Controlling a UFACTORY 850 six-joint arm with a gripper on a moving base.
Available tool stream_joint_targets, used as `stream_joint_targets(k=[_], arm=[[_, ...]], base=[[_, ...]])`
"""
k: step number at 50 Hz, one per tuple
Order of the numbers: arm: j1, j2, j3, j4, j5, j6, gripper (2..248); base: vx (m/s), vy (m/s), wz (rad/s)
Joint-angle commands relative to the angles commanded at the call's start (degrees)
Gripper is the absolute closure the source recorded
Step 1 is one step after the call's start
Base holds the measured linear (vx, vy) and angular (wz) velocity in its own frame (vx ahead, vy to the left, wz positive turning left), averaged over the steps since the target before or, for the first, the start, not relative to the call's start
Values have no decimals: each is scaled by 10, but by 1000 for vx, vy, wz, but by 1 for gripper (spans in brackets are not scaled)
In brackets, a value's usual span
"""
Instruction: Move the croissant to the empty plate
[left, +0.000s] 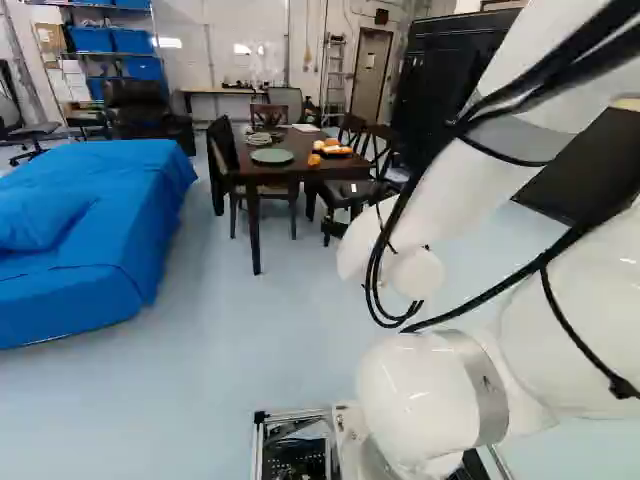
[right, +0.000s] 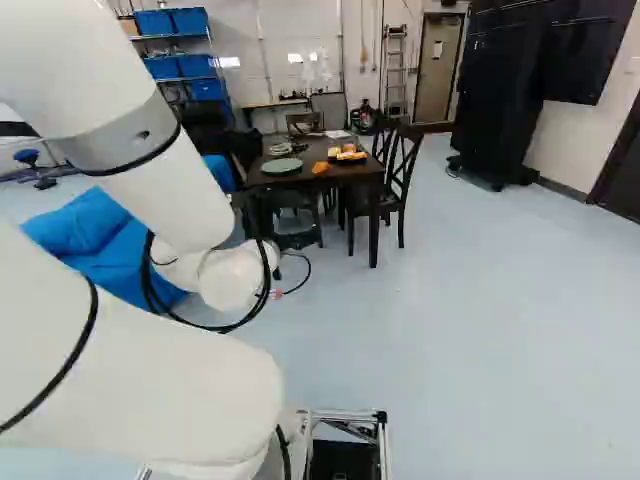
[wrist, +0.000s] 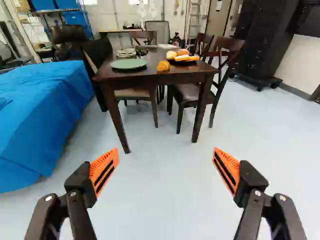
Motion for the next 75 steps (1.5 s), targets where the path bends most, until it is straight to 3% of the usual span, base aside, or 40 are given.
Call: stream_joint_targets(k=[75], arm=[[0, 0, 0, 0, 0, 0, 3]], base=[[0, 0, 0]])
